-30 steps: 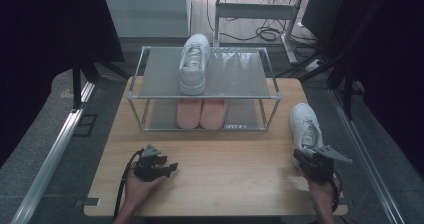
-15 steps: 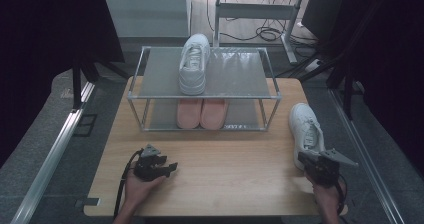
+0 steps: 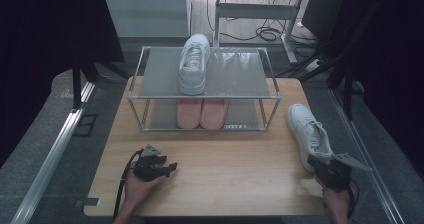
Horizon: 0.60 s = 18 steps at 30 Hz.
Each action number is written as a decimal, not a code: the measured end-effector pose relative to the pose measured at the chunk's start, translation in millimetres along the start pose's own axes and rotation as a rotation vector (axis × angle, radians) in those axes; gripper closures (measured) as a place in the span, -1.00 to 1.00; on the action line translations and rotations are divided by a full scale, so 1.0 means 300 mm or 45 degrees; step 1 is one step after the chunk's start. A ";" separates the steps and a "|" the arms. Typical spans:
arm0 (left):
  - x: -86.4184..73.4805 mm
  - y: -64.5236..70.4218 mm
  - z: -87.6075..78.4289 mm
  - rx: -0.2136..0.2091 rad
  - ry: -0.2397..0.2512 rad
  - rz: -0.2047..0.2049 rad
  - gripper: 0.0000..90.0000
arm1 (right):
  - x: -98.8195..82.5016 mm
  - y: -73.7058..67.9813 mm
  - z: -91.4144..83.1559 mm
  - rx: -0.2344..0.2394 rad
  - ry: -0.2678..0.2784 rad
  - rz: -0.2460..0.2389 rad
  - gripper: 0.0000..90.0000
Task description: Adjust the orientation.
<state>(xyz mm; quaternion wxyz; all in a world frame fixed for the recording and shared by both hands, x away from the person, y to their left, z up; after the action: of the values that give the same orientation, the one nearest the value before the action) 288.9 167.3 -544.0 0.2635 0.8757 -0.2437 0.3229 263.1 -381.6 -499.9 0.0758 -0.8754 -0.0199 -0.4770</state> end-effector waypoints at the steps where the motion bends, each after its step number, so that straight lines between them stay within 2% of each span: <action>1: 0.000 -0.001 0.000 0.000 0.000 0.002 -0.02 | 0.000 0.004 -0.002 -0.004 -0.001 0.000 0.99; 14: -0.001 -0.004 0.001 0.001 -0.004 -0.003 -0.02 | 0.001 0.047 -0.013 -0.006 0.011 0.039 0.99; 18: -0.001 -0.004 0.001 -0.001 -0.005 0.007 -0.02 | 0.001 0.045 -0.012 0.002 0.012 0.043 0.99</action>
<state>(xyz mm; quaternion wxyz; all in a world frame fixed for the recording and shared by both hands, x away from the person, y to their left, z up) 289.7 168.0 -544.7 0.2623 0.8756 -0.2469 0.3218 261.7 -395.5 -499.4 0.0848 -0.8733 -0.0052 -0.4797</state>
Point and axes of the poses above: each handheld gripper's, and its own axes: z roughly forward along the jaws, x roughly out of its top, y roughly to its right, the point moved 1 cm from there along z, roughly forward along the jaws, and after that the axes turned 7 degrees about -x, right-handed, at the moved point
